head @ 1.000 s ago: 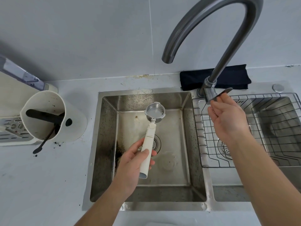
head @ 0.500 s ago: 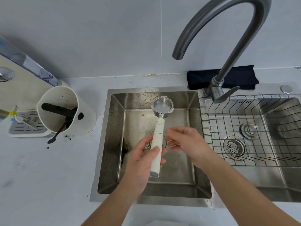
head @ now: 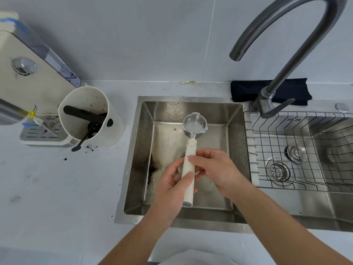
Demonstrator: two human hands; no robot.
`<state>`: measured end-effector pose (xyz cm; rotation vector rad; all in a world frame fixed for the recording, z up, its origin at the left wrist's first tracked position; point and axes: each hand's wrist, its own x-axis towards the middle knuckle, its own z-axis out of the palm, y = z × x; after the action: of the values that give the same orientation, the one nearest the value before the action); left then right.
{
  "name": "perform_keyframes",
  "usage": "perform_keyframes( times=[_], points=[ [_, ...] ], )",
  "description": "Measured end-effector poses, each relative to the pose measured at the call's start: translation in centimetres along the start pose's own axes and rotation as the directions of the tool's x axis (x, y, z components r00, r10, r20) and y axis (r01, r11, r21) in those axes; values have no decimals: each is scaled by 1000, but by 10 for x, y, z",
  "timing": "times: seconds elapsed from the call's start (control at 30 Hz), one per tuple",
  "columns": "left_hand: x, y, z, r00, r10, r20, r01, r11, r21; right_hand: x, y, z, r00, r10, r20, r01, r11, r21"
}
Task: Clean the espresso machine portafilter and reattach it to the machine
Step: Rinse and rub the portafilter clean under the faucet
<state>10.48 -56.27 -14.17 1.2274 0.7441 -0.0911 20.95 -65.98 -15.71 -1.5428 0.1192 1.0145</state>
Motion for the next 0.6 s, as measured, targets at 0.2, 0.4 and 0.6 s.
perform_keyframes(
  times=[0.2,0.4,0.6],
  points=[
    [-8,-4,-37,998,-53,31,53,999,0,-2,2,25,1000,9,-29,-9,1000,5],
    [-10,-1,-82,994,-55,91,53,998,21,-1,1,64,998,56,-35,-52,993,101],
    [-8,4,-129,994,-12,106,7,999,48,6,2,112,996,62,-69,-54,993,105]
  ],
)
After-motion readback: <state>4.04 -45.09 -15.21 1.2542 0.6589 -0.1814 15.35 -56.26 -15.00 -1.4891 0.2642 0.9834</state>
